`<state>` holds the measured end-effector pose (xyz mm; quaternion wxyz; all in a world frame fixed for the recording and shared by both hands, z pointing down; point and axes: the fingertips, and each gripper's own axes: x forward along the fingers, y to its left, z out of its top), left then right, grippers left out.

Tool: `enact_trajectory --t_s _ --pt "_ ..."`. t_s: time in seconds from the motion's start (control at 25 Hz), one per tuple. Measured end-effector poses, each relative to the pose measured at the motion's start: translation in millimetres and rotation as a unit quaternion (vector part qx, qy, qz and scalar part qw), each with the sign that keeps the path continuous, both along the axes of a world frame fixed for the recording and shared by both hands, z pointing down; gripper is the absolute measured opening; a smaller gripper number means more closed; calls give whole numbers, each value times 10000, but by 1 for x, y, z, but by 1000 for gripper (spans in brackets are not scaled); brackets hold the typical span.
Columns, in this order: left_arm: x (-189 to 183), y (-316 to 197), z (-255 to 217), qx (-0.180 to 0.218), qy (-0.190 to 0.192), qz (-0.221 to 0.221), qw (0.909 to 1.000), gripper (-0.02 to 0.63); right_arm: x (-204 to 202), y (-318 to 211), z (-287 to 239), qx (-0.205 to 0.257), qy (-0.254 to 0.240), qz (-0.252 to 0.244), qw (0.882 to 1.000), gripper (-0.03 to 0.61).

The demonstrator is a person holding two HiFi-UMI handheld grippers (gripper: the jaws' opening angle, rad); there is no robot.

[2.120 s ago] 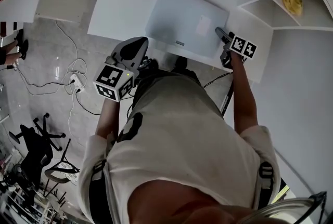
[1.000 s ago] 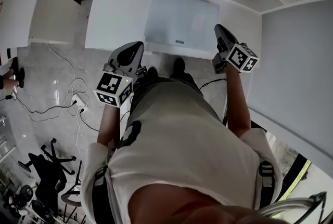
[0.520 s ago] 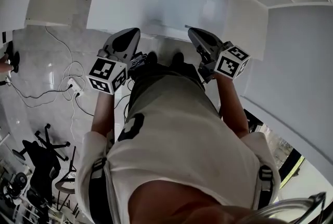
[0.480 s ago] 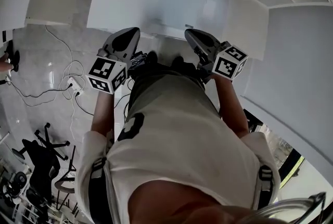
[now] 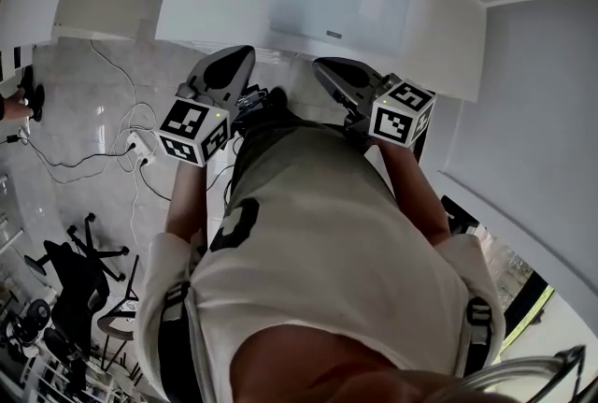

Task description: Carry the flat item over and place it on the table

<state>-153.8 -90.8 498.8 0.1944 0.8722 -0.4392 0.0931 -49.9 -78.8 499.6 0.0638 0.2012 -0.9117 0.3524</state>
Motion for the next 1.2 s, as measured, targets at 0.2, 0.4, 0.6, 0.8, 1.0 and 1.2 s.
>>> enact_trajectory --t_s 0.2,0.4,0.6,0.8,1.0,1.2 --pt "29 12 -1 -14 -88 96 9999 20 24 18 -4 237 160 -118 9995 11" --pt "63 26 -11 27 -132 235 9996 20 46 37 -12 409 159 -257 9987 11" --pt "82 40 -20 37 -237 282 9993 20 67 54 -15 431 100 -216 9988 11" --pt "113 56 -19 24 -341 467 9983 20 98 70 -11 306 -79 32 9995 11" --pt "135 73 -21 43 -442 567 9974 20 120 87 -11 196 -288 176 9992 11" --pt "139 96 -21 -2 -529 438 9976 20 126 109 -7 -44 -488 92 9988 11"
